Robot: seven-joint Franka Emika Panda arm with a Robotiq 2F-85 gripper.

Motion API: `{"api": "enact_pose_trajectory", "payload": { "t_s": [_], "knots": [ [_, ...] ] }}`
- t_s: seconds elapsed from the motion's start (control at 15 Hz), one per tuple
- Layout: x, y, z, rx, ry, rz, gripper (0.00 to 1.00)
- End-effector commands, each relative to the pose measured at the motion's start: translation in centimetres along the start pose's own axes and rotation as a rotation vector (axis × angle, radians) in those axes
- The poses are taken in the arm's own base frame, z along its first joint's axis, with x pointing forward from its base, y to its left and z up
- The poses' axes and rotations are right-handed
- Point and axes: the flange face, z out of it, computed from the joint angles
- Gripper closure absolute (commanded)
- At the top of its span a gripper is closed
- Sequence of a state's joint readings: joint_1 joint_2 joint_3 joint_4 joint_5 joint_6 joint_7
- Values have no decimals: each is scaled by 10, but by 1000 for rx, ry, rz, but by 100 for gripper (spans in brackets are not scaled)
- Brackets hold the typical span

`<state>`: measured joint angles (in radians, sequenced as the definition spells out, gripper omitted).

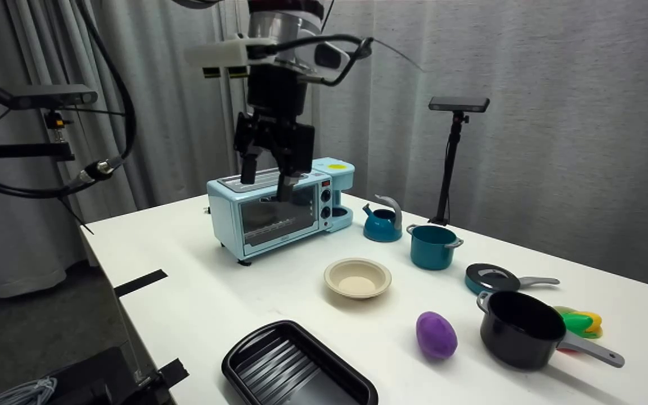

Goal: Put the purple plush toy inside the white plate

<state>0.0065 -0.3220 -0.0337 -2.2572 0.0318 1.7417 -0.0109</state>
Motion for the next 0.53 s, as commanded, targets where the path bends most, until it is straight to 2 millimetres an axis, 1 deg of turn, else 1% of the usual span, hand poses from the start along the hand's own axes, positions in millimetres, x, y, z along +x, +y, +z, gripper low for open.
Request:
{"api": "enact_pose_trajectory", "payload": {
  "t_s": [0.0,0.13,0.2,0.27,0.47],
  "knots": [
    [55,25,-6,23,72,35,0],
    [85,35,-1,32,111,54,0],
    [102,37,4,27,131,64,0],
    [119,40,11,20,146,73,0],
    [160,47,33,-1,173,99,0]
  ]
}}
